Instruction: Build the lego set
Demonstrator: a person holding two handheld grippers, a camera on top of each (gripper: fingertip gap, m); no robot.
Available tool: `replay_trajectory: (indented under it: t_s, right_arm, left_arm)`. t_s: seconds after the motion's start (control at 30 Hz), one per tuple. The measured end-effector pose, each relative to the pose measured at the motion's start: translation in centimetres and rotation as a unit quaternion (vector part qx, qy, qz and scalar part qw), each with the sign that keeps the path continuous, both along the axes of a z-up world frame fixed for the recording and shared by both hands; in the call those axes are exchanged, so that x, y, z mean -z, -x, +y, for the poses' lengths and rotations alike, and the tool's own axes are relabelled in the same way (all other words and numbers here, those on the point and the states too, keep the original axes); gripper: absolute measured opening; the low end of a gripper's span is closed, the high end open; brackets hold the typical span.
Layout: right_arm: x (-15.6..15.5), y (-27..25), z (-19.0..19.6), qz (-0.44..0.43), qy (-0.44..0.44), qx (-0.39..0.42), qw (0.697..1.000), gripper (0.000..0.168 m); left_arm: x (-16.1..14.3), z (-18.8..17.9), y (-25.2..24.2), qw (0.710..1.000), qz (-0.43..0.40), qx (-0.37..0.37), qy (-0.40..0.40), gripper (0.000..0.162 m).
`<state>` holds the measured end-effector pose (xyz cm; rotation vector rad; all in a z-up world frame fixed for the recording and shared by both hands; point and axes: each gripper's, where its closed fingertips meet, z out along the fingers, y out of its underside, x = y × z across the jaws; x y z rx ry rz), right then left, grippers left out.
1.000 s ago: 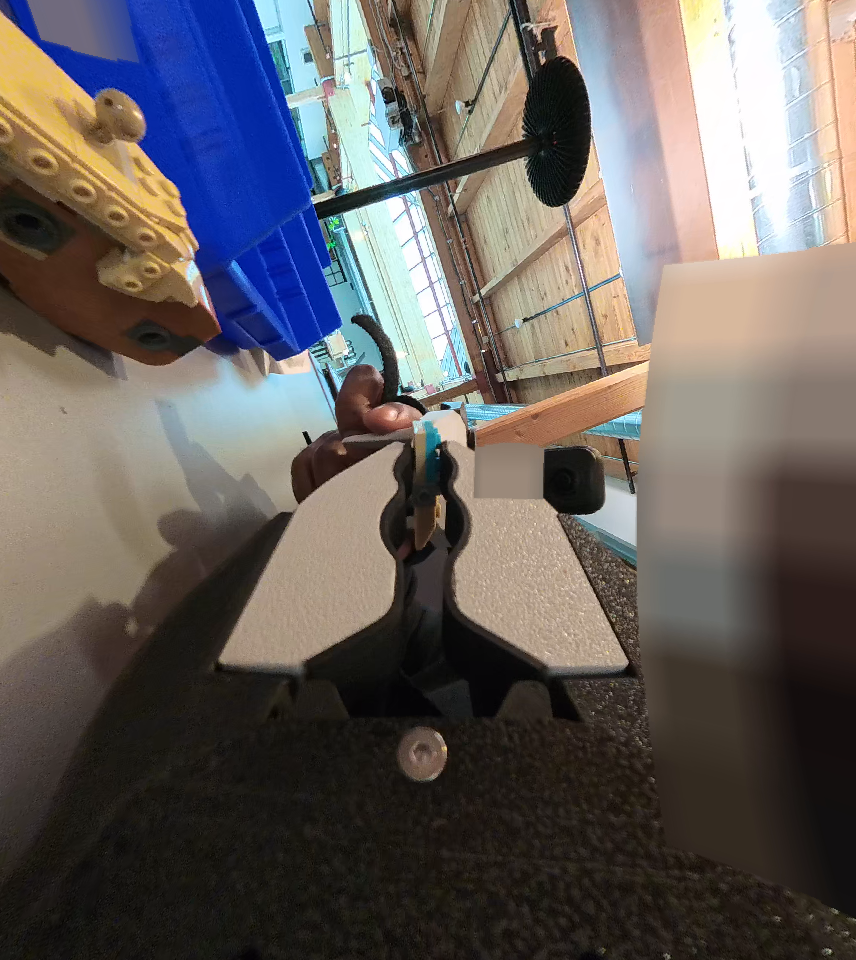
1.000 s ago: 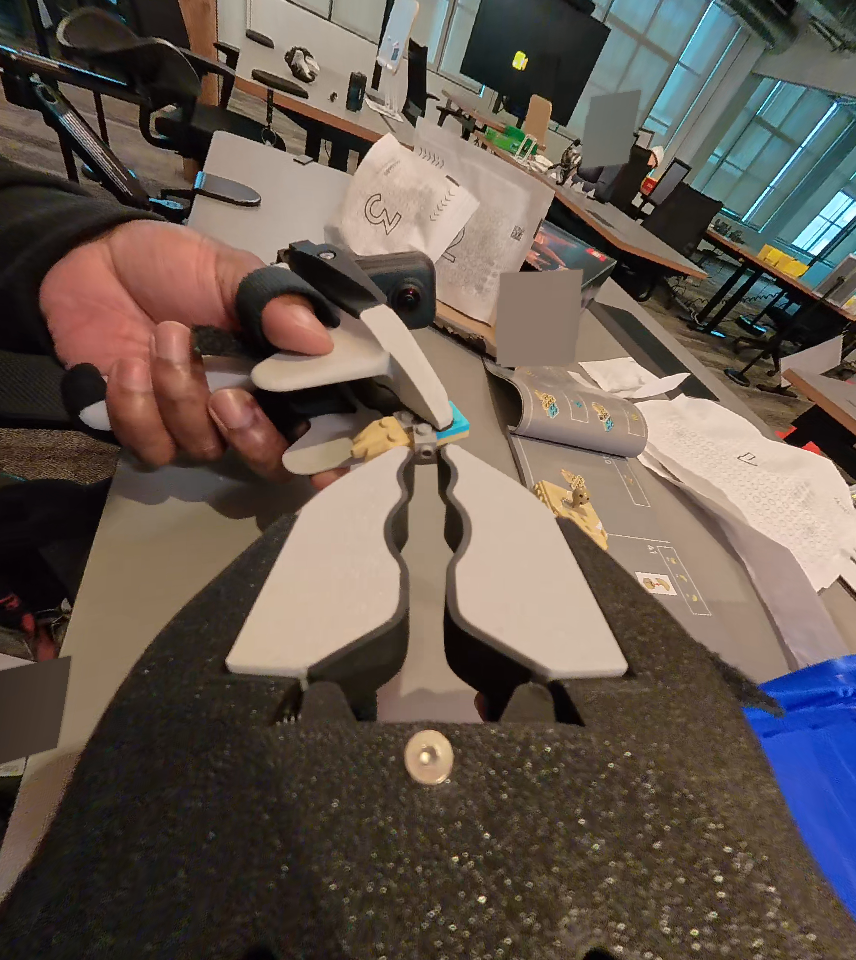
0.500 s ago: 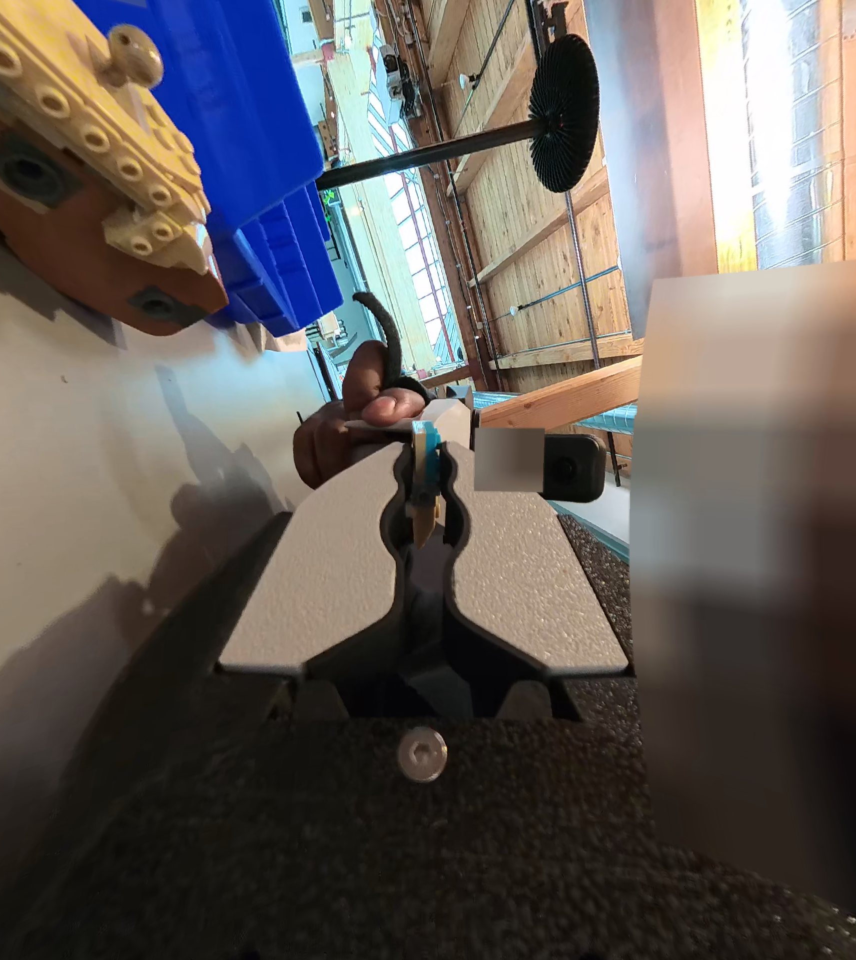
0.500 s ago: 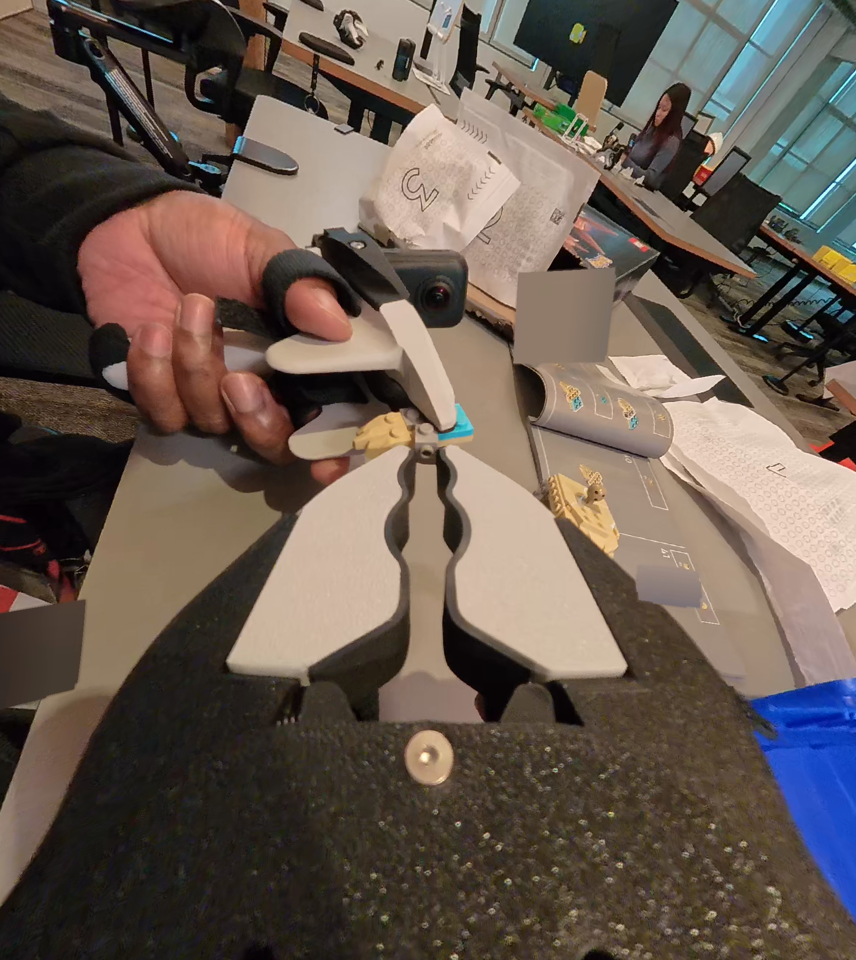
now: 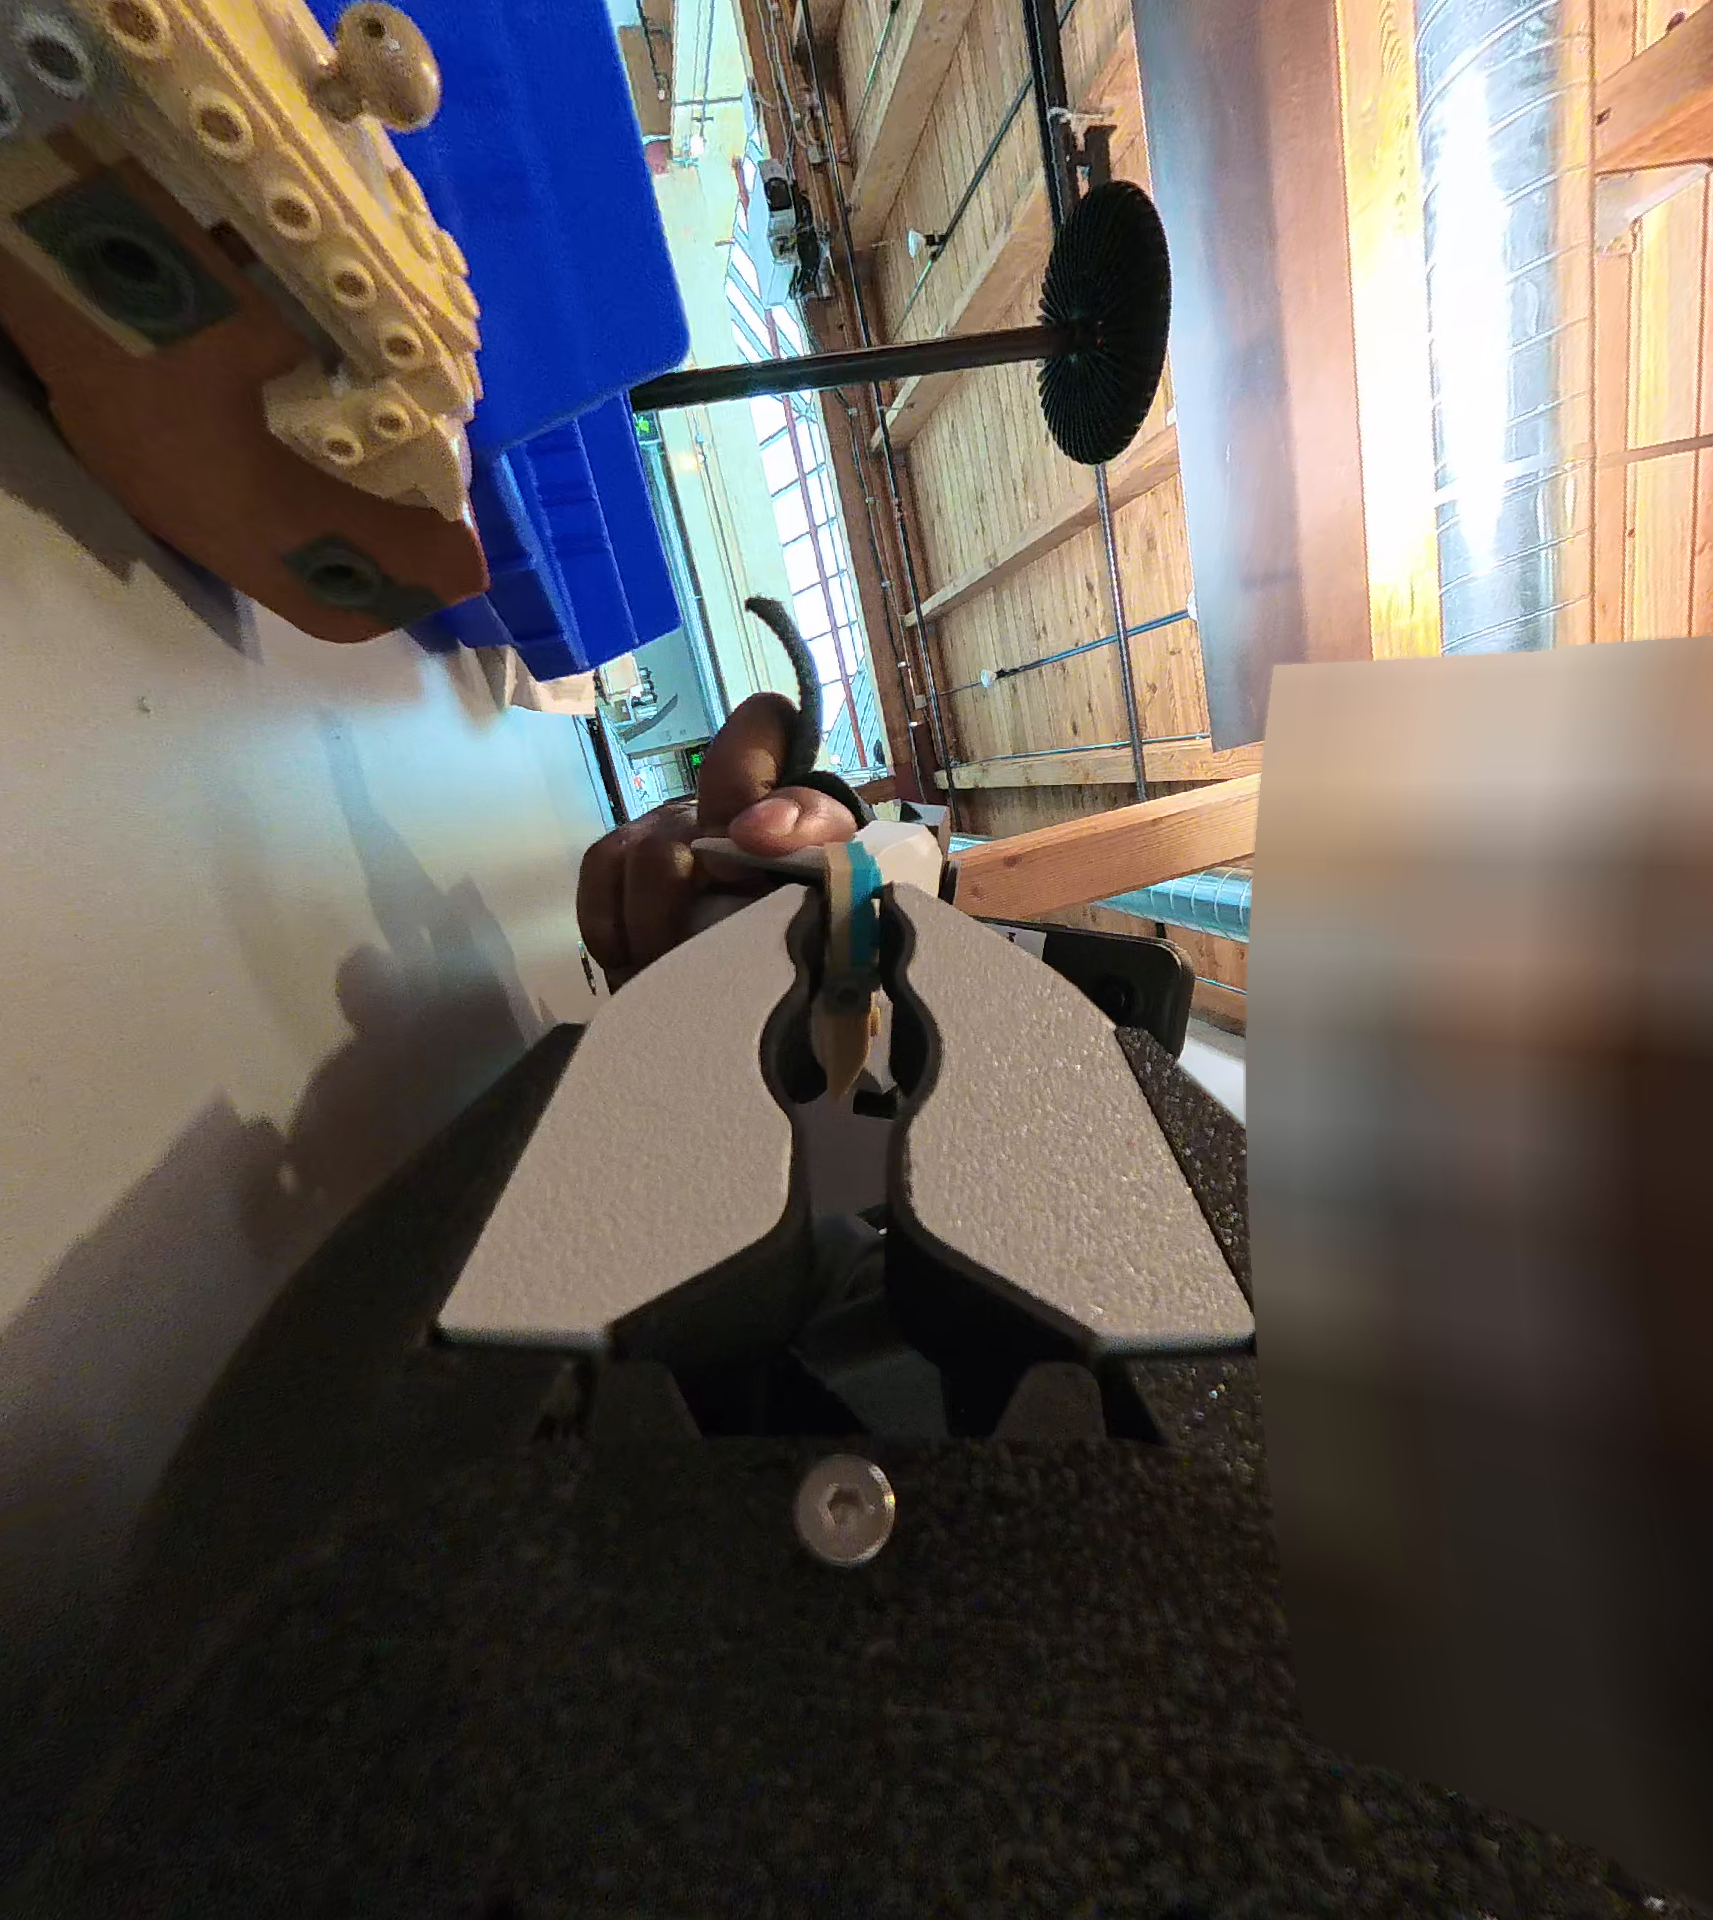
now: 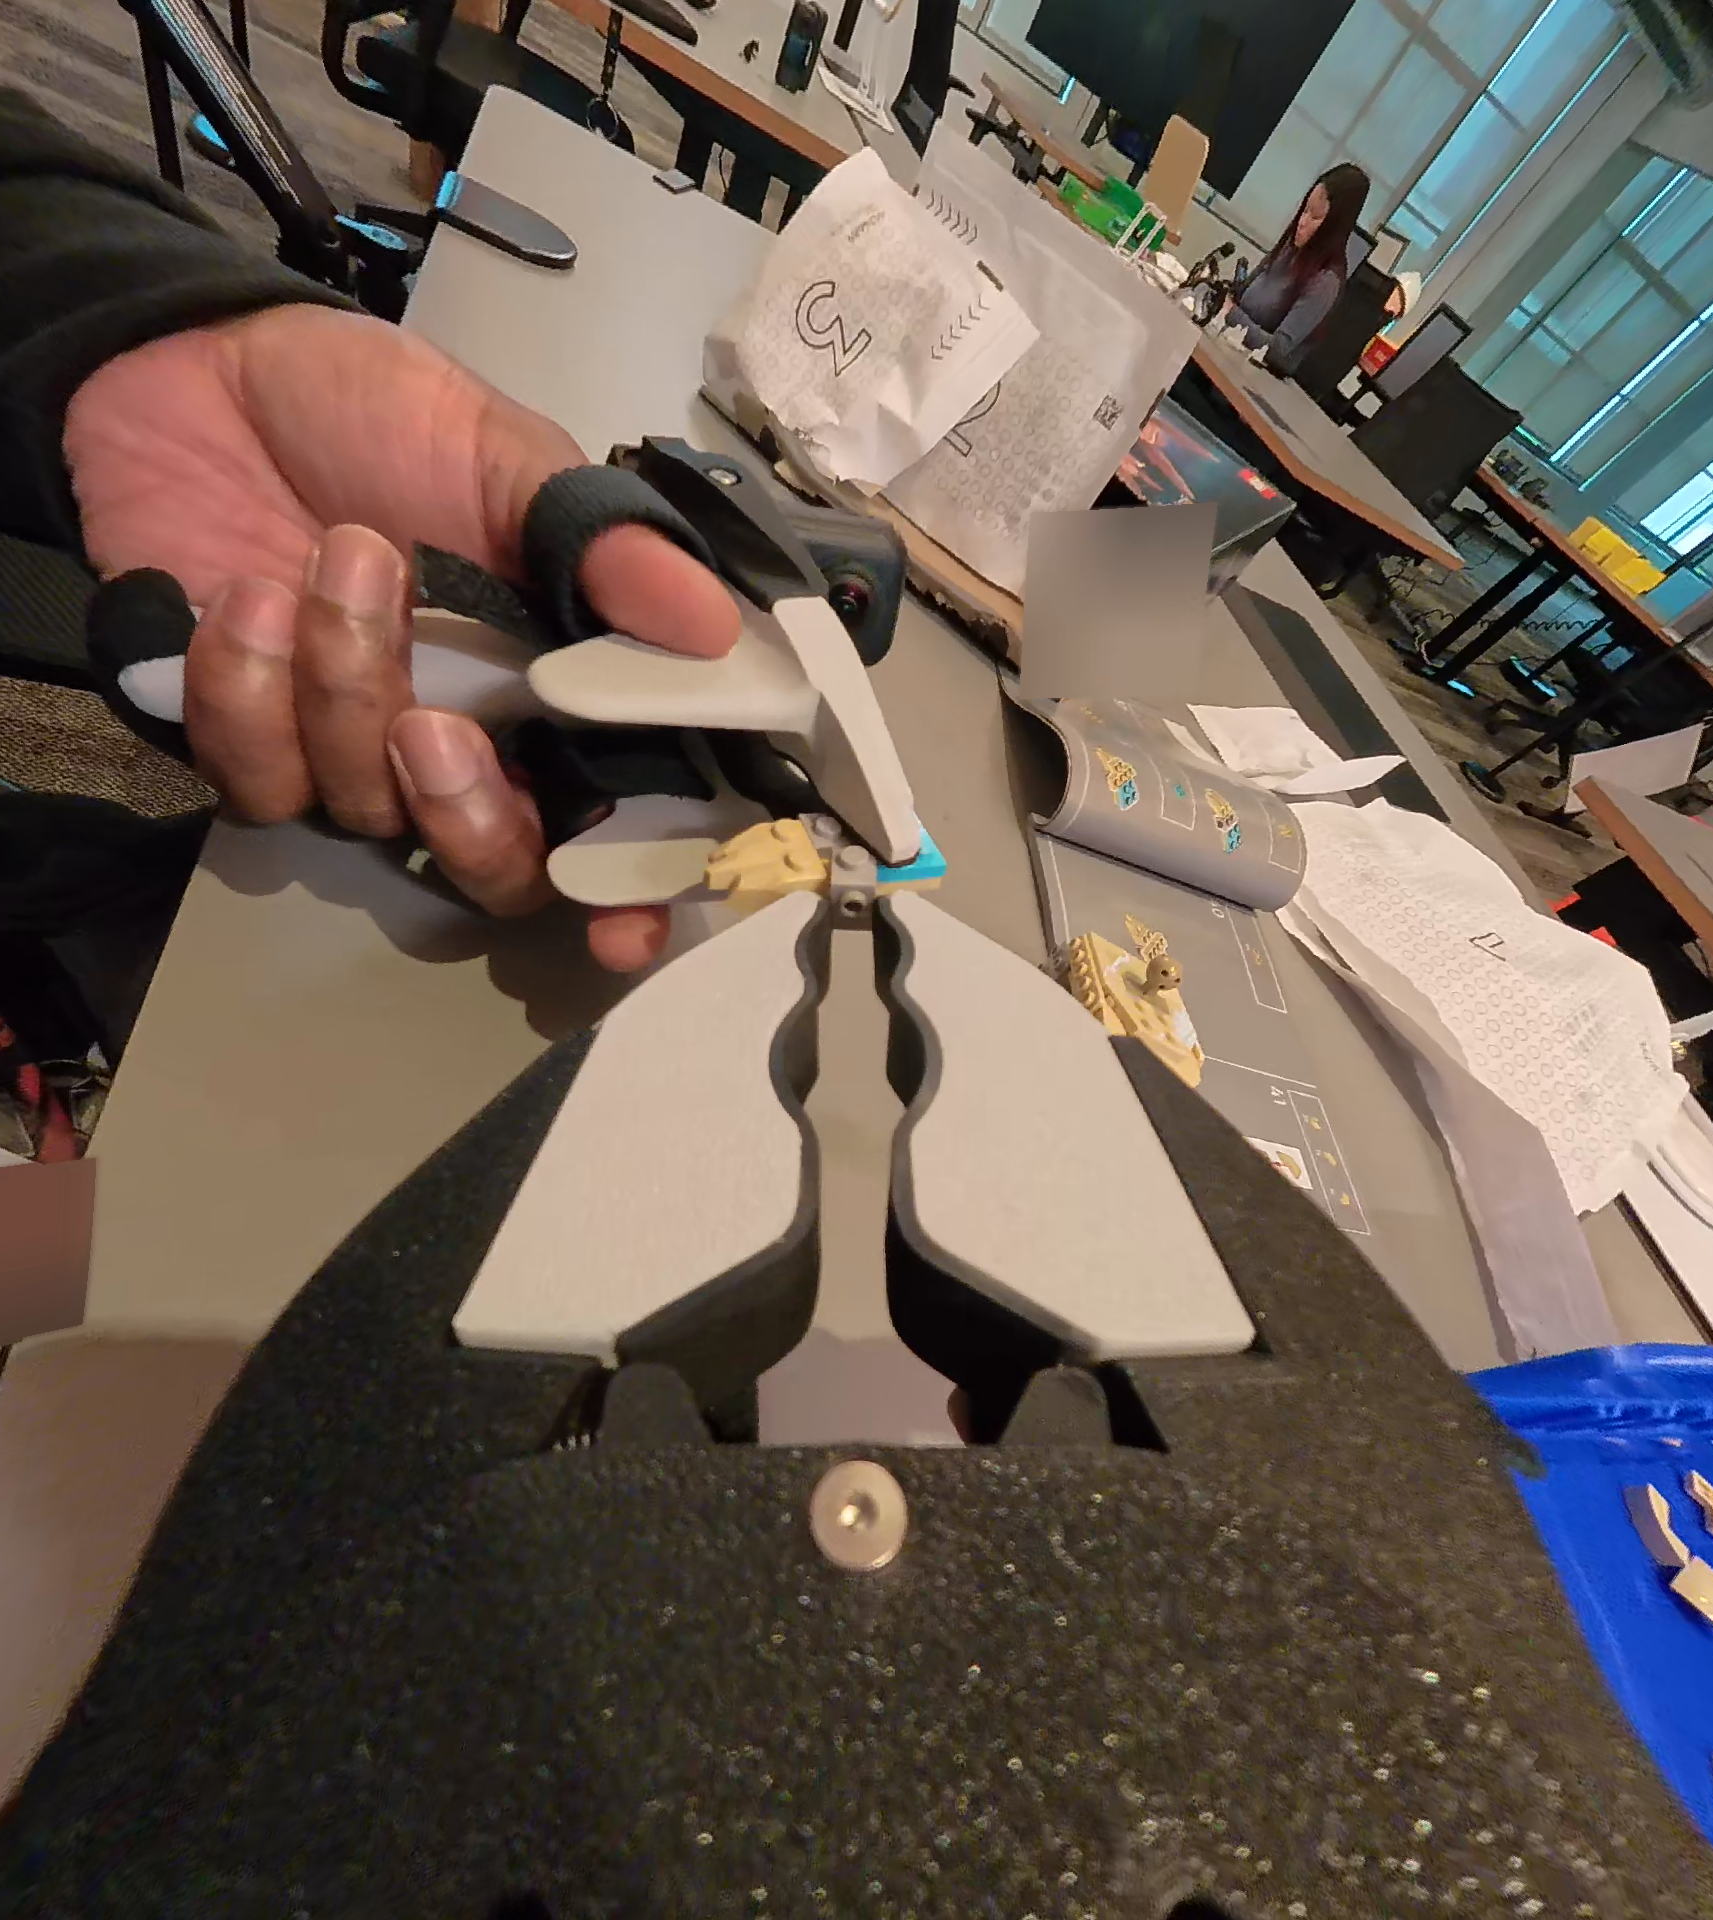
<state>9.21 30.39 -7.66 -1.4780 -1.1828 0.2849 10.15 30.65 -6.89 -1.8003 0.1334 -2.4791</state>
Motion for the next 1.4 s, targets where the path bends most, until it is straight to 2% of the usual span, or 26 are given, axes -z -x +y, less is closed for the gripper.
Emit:
replay_trajectory:
  t_s: [0.43,0.97,1.4]
  right_arm:
    - [0.3,0.3,-0.1,-0.015,-0.037,0.017,0.999,0.007]
    - [0.6,0.3,0.1,-0.010,0.030,0.052,0.998,0.007]
    - [0.9,0.3,0.5,-0.036,0.009,0.088,0.995,0.008]
  left_arm:
    - [-0.1,0.2,-0.4,1.000,-0.009,-0.017,0.007,0.009]
    - [0.0,0.6,-0.4,0.999,-0.011,-0.053,-0.002,0.008]
    - [0.3,1.1,-0.3,0.998,-0.009,-0.064,0.015,0.008]
